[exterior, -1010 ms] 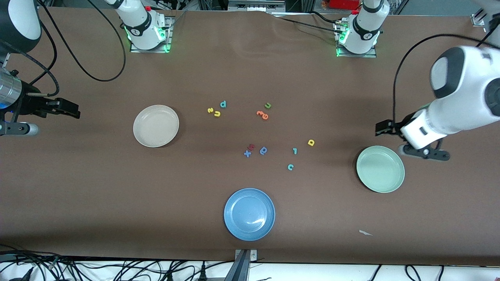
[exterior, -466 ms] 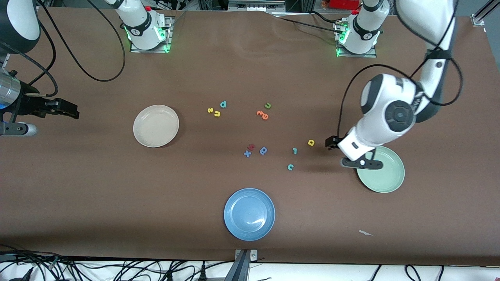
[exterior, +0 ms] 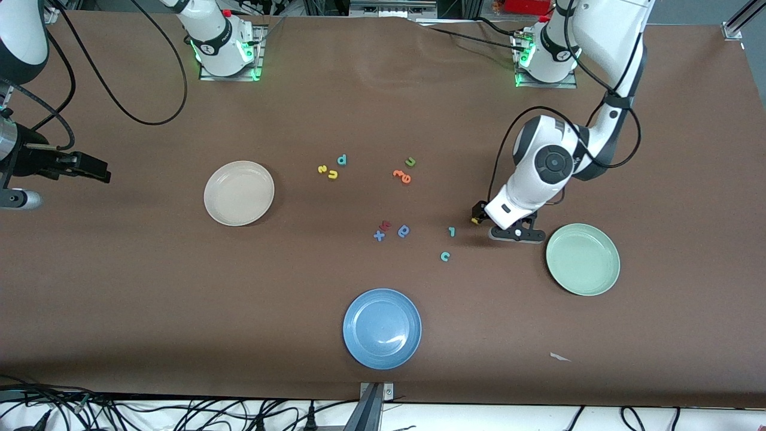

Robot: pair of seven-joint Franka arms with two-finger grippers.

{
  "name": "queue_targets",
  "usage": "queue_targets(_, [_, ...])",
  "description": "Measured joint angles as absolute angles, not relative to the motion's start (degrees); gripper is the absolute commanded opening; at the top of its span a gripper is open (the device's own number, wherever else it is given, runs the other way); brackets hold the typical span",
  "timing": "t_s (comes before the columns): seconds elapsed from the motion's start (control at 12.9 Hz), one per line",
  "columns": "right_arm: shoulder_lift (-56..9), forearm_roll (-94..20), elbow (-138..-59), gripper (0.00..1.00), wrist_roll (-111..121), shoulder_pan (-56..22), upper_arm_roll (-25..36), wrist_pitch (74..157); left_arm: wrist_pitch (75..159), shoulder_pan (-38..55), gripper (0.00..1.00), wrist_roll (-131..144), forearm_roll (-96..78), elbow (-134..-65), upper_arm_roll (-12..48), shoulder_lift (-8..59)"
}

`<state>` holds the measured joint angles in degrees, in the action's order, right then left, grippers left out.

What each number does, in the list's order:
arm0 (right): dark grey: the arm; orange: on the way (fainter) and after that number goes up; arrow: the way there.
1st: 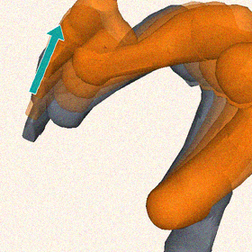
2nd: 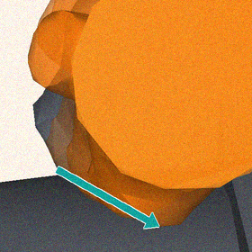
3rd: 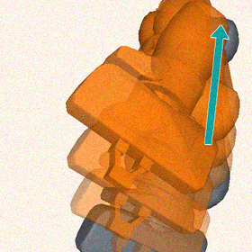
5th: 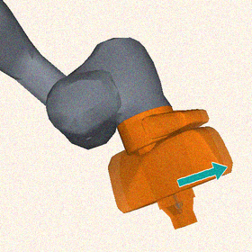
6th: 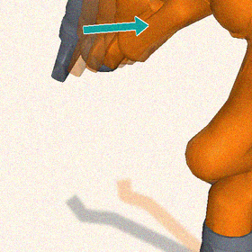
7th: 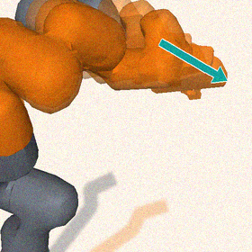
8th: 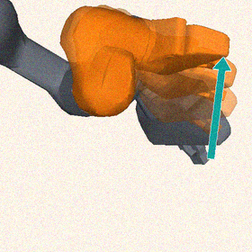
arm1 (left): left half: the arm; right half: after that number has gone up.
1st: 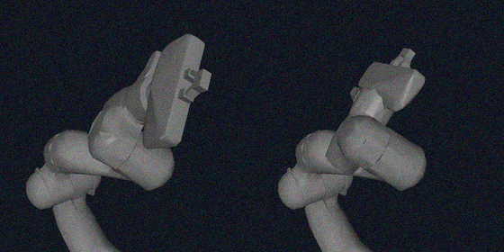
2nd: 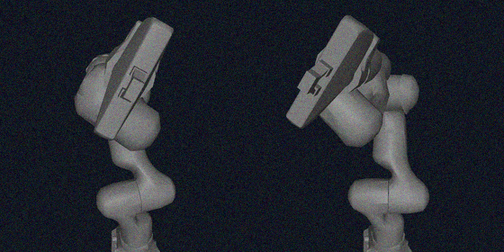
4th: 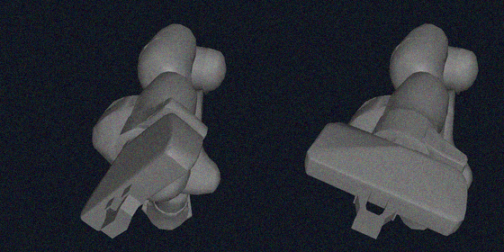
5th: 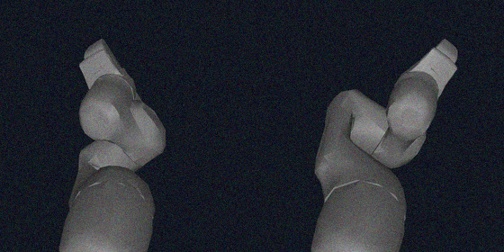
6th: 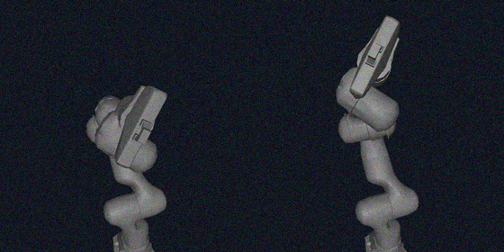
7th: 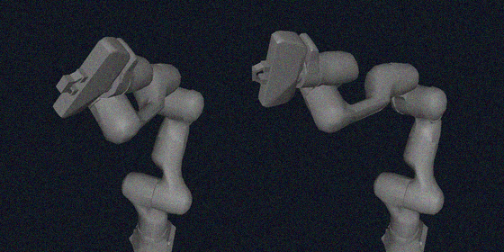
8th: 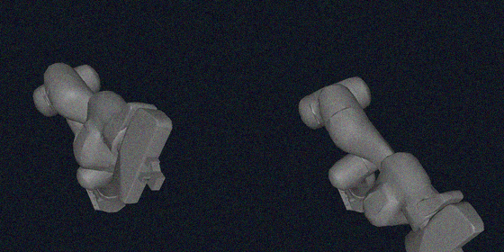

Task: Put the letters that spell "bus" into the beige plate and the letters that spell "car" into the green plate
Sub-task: 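Reach the left gripper down to the yellow letter near the green plate, then grasp the yellow letter with the left gripper while the right gripper advances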

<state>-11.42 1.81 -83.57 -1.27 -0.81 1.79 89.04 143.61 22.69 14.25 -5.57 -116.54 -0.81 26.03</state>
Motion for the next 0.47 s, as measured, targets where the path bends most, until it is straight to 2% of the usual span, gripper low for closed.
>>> queue_targets(0.23, [-11.46,1.81,-83.57,1.00,-1.28,-1.56,1.52,88.88,147.02,23.10,0.97,16.02,-5.57,-116.67,0.28,29.77])
queue_targets(0.39, [-11.50,1.78,-83.57,1.00,-1.39,-2.08,1.44,88.87,147.20,23.24,0.86,16.60,-5.57,-116.67,0.31,30.78])
queue_targets(0.47, [-11.50,1.76,-83.57,1.00,-1.39,-2.44,1.43,88.89,147.20,23.25,0.77,16.82,-5.57,-116.66,0.33,30.89])
